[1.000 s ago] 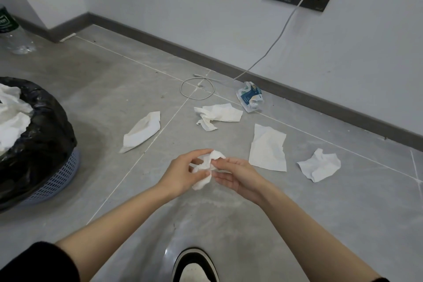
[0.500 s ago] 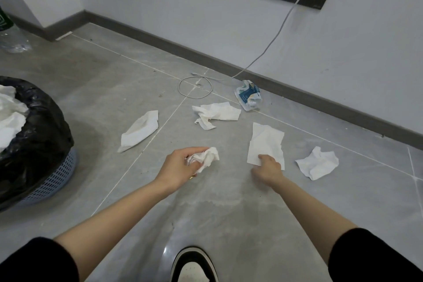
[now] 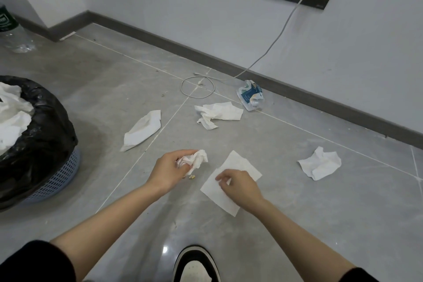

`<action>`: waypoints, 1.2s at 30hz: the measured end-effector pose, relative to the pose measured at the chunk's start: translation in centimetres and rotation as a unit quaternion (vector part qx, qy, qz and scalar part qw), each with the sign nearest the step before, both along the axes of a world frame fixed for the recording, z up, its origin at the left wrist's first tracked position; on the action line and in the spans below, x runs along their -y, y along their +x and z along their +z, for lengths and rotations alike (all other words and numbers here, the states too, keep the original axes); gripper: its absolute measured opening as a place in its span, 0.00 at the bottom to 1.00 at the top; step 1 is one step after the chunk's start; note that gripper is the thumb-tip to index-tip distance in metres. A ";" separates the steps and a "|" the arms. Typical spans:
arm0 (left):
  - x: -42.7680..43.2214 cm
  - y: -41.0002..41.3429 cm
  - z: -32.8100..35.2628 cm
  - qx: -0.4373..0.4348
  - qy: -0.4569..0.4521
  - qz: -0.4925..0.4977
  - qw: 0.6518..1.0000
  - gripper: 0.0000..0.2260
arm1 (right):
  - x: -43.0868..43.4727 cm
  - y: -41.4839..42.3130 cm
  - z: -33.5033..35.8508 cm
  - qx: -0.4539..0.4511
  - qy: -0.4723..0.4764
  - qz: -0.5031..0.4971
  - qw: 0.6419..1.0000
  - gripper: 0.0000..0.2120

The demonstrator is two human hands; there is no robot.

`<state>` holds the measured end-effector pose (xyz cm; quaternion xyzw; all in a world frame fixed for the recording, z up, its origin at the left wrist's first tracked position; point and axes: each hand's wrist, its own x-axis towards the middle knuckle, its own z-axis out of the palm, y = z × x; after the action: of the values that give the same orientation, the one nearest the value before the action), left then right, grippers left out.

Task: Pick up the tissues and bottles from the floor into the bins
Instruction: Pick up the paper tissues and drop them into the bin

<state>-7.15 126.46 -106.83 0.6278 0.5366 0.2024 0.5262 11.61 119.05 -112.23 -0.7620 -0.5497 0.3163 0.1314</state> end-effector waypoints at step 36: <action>-4.3 -10.6 8.2 -0.007 0.167 0.176 0.970 0.14 | -11.1 -14.5 13.2 -0.452 0.117 -0.172 0.867 0.02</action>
<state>-17.76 130.77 -98.60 0.6035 0.6012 0.3744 0.3664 -2.92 130.12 -98.98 -0.5971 -0.3234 0.5317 0.5062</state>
